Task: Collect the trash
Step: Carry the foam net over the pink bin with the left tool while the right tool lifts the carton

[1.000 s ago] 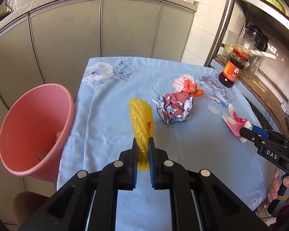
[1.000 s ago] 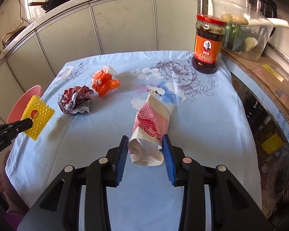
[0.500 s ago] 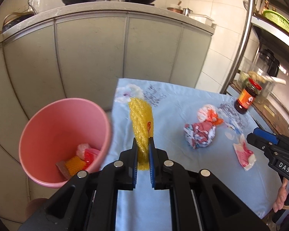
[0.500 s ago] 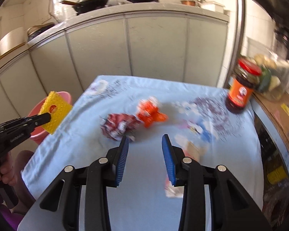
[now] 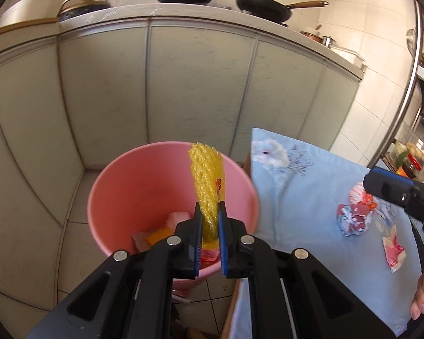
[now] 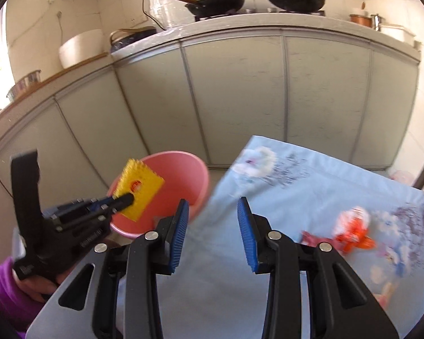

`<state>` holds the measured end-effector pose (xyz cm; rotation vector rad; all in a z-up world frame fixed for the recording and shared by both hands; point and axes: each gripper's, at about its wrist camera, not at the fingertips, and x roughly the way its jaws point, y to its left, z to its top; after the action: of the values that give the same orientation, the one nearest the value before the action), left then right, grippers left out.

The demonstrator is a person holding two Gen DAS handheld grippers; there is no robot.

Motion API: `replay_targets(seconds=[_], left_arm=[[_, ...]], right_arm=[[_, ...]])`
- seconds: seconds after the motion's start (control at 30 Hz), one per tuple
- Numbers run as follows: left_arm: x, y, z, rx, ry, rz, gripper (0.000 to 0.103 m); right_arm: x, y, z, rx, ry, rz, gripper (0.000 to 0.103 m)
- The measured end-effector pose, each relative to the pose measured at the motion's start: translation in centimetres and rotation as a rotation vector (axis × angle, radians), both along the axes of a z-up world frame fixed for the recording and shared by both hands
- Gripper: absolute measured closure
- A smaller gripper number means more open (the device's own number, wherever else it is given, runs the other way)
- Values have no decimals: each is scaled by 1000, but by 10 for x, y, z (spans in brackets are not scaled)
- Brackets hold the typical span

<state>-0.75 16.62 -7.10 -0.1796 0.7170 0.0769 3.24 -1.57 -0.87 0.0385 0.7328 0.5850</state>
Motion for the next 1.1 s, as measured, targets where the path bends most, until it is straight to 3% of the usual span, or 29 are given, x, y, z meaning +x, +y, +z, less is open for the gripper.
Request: replay_targets(seconds=[0.23, 0.43, 0.53, 0.7, 0.77, 0.87, 1.1], left_arm=[[-3, 29, -13, -37, 24, 44, 94], [-1, 26, -15, -52, 15, 15, 94], [-1, 18, -13, -52, 10, -8, 94], [3, 4, -11, -45, 14, -38, 94], [4, 0, -10, -40, 16, -48, 94], [4, -7, -8, -30, 16, -62, 94], [-1, -11, -5, -16, 18, -74, 94]], right_arm=[[1, 16, -1, -38, 4, 19, 66], [-21, -62, -10, -106, 30, -207, 66], [-38, -118, -26, -149, 103, -370, 66], [-55, -183, -53, -151, 225, -536, 66], [-58, -196, -62, -120, 267, -559, 66], [-56, -198, -70, -101, 282, -554, 53], [-41, -189, -95, -136, 336, -549, 53]])
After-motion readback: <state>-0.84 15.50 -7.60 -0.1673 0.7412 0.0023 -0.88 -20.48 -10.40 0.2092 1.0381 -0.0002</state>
